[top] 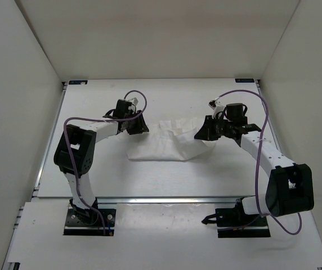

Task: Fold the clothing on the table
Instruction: Fold the skirt

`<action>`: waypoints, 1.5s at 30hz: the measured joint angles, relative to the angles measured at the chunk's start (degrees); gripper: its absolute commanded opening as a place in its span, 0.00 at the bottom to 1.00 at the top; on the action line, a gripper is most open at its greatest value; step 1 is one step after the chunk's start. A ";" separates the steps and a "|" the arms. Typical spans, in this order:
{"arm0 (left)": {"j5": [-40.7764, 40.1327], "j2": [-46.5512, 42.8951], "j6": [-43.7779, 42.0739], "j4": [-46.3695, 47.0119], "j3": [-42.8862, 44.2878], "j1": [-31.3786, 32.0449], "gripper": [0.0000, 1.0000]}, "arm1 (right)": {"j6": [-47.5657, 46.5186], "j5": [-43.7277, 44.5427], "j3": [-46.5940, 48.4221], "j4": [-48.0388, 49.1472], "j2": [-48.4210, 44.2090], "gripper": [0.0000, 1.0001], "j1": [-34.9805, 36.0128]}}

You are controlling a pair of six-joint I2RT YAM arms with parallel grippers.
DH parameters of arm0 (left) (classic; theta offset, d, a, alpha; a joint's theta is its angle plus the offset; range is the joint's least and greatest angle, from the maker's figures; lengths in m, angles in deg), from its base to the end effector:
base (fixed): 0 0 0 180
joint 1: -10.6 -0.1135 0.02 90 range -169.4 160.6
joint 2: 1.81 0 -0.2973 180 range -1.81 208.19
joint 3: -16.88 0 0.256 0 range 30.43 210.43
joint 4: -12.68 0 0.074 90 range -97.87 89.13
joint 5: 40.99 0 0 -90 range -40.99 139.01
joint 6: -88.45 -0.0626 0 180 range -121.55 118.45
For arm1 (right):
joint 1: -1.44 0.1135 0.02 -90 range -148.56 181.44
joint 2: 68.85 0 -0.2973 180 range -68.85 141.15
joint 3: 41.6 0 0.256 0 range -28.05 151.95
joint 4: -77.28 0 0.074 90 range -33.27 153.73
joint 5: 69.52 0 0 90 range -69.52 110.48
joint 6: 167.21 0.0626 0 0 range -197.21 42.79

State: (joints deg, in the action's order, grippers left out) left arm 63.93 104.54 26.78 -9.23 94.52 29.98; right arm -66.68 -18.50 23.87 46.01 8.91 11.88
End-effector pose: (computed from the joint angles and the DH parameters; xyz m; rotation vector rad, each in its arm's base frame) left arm 0.3848 -0.1524 0.1718 -0.0793 2.5353 -0.6701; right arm 0.2840 0.0924 0.2650 -0.3457 2.2889 0.9752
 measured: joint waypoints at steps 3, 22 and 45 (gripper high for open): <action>-0.61 1.25 0.42 0.55 0.92 0.31 0.51 | 0.00 -0.07 -0.11 0.07 0.07 0.00 -0.09; 0.76 3.48 2.56 1.51 3.61 1.62 0.00 | -0.24 -0.63 -0.20 -0.35 0.63 0.00 -0.66; 8.63 -53.42 5.55 -1.22 -23.47 -6.16 0.00 | -0.31 -5.18 -3.52 -13.77 -29.70 0.00 -4.96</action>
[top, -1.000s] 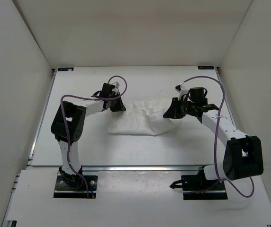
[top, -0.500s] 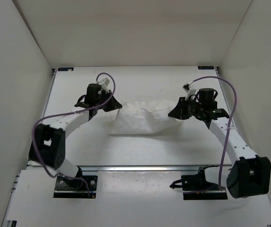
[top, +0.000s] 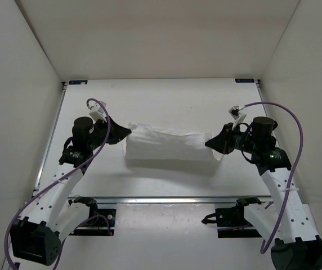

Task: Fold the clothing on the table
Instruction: Fold the skirt

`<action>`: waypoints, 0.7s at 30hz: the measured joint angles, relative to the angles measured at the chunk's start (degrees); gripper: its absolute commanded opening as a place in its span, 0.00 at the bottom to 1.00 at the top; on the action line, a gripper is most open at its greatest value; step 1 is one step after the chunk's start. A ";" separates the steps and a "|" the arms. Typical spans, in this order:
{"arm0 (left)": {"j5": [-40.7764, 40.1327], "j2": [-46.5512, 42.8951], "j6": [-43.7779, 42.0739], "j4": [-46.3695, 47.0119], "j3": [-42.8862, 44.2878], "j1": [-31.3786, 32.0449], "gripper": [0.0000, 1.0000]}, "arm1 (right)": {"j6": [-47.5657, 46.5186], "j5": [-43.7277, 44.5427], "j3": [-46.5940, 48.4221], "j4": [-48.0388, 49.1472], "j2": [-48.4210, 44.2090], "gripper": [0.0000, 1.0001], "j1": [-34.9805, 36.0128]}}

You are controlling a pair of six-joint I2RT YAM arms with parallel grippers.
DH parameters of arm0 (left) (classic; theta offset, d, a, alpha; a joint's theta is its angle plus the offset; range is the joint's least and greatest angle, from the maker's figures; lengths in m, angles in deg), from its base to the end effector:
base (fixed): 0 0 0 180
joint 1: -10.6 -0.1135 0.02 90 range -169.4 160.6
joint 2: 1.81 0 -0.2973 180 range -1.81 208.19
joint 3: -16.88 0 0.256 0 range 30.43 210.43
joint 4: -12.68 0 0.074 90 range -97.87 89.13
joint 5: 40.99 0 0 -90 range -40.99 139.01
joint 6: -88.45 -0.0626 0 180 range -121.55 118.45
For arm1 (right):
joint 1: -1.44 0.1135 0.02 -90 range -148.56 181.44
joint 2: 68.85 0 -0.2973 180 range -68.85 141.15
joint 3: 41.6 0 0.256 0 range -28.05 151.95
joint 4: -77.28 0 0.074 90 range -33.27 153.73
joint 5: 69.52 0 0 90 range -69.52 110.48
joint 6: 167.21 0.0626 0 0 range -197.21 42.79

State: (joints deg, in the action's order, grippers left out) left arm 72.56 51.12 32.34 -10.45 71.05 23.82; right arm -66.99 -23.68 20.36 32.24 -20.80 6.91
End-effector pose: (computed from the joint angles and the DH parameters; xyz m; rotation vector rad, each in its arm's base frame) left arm 0.2071 -0.0744 0.3073 -0.0824 2.0374 -0.9312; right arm 0.1666 0.0598 0.3347 -0.3812 2.0531 0.9748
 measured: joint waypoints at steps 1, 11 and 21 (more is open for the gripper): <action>0.28 0.13 -0.04 -0.28 0.46 -0.26 0.00 | 0.13 -0.63 0.02 0.04 0.52 0.00 -0.35; 1.38 20.76 -0.85 2.82 3.30 -0.33 0.00 | 2.67 3.26 0.44 3.82 20.92 0.00 -2.19; 1.33 37.97 -1.99 5.92 11.82 -0.79 0.00 | 4.26 8.31 5.75 10.45 36.72 0.00 -1.97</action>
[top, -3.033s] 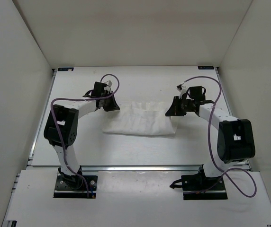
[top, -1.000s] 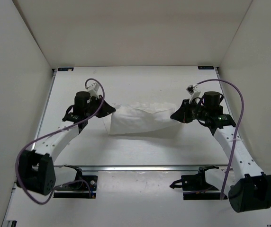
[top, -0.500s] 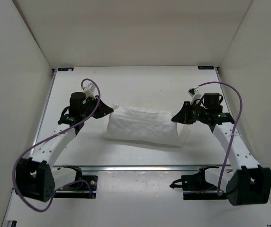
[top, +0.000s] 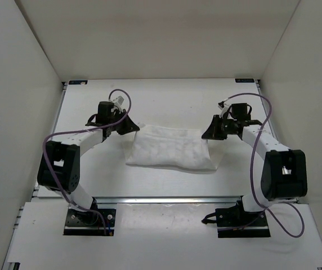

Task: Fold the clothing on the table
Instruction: Fold the skirt

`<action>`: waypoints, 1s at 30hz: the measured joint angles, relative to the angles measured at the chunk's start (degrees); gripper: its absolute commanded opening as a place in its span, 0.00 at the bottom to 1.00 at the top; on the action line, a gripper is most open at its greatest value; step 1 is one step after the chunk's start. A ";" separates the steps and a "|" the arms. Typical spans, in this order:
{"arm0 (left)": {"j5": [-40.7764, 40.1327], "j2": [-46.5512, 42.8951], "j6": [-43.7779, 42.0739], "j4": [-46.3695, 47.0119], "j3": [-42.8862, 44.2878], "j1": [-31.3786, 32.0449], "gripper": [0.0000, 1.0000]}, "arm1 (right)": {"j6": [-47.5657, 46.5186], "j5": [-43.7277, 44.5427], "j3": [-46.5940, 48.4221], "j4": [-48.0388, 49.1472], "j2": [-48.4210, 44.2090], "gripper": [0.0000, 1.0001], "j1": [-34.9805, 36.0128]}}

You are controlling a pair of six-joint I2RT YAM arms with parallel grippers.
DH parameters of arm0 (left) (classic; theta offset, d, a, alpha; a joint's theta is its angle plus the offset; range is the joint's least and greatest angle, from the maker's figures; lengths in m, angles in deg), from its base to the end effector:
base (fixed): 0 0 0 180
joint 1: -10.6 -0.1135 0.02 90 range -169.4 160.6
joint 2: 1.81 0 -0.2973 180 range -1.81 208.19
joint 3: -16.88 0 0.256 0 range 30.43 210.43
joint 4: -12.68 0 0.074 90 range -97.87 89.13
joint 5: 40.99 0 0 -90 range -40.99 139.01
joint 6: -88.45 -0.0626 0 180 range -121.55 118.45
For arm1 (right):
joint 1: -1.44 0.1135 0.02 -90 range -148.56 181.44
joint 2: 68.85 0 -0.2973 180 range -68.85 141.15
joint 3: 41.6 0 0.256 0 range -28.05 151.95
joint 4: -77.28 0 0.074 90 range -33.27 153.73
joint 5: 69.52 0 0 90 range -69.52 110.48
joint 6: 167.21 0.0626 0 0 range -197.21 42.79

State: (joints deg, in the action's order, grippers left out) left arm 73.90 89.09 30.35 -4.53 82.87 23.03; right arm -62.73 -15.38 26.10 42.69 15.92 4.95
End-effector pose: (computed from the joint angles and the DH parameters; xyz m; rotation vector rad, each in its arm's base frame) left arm 0.3399 -0.1019 0.2152 -0.1724 2.3830 -0.8843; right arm 0.3122 0.0559 0.2366 -0.0398 2.4454 0.9088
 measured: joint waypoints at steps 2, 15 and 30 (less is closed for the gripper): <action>0.00 2.89 -0.07 1.22 1.46 0.02 0.00 | 0.46 1.07 0.17 0.96 2.58 0.00 0.00; -0.04 16.13 -1.16 -1.16 12.02 -0.52 0.54 | 1.60 15.69 13.18 -2.95 17.09 0.55 2.49; -0.44 -8.31 0.31 -1.01 -11.43 1.79 0.58 | 15.96 18.27 -19.28 -1.36 -25.73 0.74 -4.87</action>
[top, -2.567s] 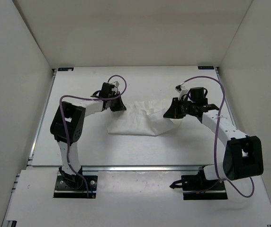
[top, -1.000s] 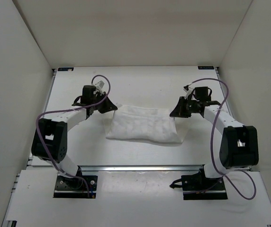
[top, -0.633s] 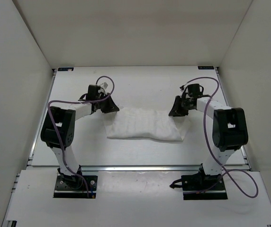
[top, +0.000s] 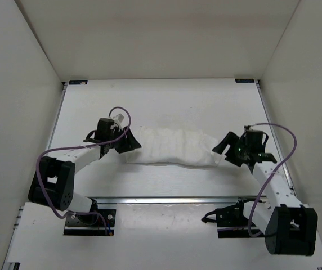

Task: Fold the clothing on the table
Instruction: Fold the skirt

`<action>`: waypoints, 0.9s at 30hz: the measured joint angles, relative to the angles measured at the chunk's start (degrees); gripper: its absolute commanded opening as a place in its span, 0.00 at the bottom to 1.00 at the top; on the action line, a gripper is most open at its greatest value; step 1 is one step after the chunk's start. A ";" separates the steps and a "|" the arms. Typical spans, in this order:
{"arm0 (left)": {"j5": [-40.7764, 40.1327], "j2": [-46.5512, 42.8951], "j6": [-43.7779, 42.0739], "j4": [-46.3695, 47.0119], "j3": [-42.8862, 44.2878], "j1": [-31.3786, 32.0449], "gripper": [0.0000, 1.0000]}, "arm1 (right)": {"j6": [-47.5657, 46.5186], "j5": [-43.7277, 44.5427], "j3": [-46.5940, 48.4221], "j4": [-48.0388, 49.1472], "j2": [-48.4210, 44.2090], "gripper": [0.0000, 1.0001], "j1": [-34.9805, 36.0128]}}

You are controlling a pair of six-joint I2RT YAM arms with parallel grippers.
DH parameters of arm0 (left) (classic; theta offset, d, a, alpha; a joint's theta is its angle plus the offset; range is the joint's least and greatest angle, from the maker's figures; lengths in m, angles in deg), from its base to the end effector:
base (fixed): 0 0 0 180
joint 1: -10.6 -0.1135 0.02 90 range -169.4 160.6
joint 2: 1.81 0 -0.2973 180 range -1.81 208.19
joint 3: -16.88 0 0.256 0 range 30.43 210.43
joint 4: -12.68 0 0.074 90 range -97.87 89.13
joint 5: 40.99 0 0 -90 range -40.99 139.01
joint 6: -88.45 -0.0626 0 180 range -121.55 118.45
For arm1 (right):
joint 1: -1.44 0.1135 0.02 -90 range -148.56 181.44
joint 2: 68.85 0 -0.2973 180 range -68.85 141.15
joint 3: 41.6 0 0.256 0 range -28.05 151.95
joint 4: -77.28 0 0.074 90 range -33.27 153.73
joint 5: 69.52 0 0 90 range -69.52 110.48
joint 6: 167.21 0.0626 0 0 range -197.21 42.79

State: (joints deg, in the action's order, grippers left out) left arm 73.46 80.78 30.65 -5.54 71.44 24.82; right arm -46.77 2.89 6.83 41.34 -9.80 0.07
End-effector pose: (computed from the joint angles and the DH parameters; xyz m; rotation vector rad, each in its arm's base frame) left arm 0.2827 -0.0984 0.1934 -0.1731 2.4634 -0.8792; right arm 0.2110 0.0139 0.2242 0.5187 2.3633 0.6031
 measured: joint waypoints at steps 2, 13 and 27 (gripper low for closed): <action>-0.35 -0.55 0.68 0.28 -3.48 1.09 0.57 | 3.13 -1.55 -6.34 0.85 -3.43 0.79 -0.68; -1.51 1.68 2.51 4.59 -5.60 4.04 0.56 | 14.21 -12.13 -17.14 15.65 -0.24 0.85 -2.19; -2.43 0.63 3.21 5.90 -9.14 4.55 0.55 | 15.65 -14.45 -19.45 20.44 3.04 0.00 -7.91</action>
State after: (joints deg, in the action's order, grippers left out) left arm 71.03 81.41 33.87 0.36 62.31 29.37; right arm -31.12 -11.55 -12.63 61.77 -6.76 -7.84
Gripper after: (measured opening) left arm 0.548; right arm 0.010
